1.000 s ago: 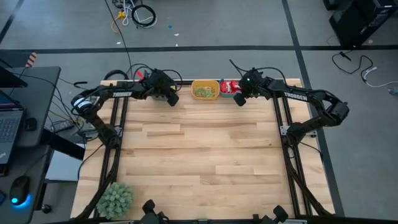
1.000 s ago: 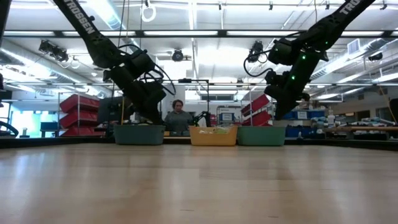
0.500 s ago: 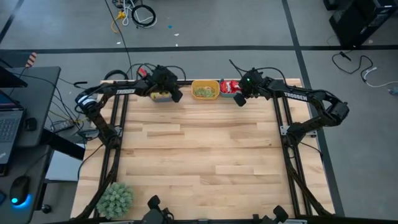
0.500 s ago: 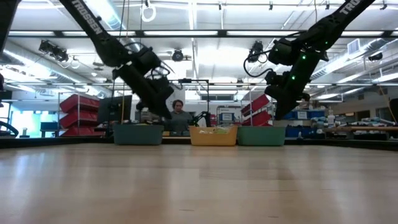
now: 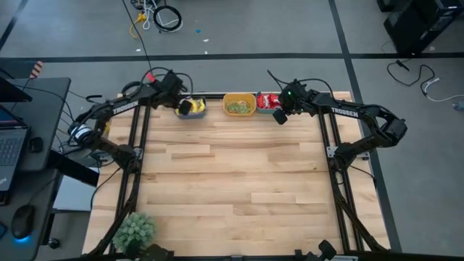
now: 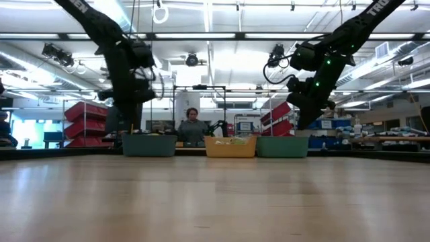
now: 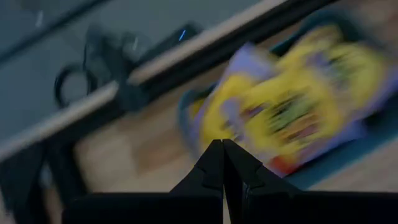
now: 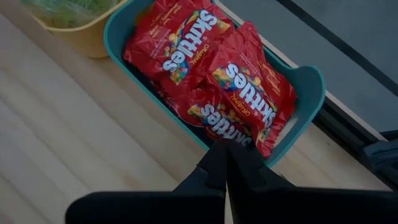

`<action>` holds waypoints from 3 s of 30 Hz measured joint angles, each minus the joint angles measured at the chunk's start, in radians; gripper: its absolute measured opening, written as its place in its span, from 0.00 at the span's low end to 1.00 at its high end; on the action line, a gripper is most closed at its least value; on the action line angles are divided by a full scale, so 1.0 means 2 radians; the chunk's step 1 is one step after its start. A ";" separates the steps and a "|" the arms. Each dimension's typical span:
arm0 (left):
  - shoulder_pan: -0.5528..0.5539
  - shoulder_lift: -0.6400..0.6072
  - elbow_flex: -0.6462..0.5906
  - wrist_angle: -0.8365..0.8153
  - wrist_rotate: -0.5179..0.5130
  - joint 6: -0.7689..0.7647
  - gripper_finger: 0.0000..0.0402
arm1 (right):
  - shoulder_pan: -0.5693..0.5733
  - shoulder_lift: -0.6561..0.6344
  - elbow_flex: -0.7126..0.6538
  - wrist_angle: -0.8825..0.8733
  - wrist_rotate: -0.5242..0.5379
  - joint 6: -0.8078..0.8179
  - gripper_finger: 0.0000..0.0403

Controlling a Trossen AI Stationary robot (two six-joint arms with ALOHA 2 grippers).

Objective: Sort candy
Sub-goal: Adjust the dark blue bin, then return to Home Position

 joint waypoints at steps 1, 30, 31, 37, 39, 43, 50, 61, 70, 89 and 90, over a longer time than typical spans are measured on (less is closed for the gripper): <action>0.007 0.002 0.000 -0.014 0.000 -0.010 0.00 | 0.000 0.000 0.000 0.000 -0.002 0.000 0.00; 0.032 0.014 -0.087 0.116 0.032 -0.022 0.00 | 0.000 0.000 0.000 -0.001 -0.009 -0.003 0.00; 0.029 0.017 -0.087 0.124 0.033 -0.023 0.00 | 0.000 0.000 0.000 -0.001 -0.009 -0.003 0.00; 0.012 0.029 -0.087 0.135 0.037 -0.035 0.00 | 0.000 0.000 0.000 -0.001 -0.010 -0.003 0.00; 0.007 0.029 -0.087 0.137 0.038 -0.045 0.00 | 0.000 0.000 0.000 0.000 -0.012 -0.003 0.00; -0.003 0.029 -0.087 0.139 0.047 -0.048 0.00 | 0.000 0.000 0.000 0.000 -0.018 -0.003 0.00; -0.008 0.029 -0.087 0.169 0.060 -0.048 0.00 | 0.000 0.000 0.000 0.001 -0.019 -0.009 0.00; -0.008 0.029 -0.087 0.225 0.064 -0.033 0.00 | 0.011 0.000 0.000 0.003 -0.019 -0.013 0.00; -0.024 -0.035 -0.087 0.243 0.074 0.057 0.00 | 0.030 -0.027 0.000 0.034 -0.055 -0.053 0.00; -0.120 0.067 -0.087 0.262 0.166 0.164 0.00 | 0.087 0.072 0.000 0.125 -0.123 -0.113 0.00; -0.119 0.072 -0.087 0.273 0.162 0.164 0.00 | 0.085 0.072 0.000 0.127 -0.121 -0.119 0.00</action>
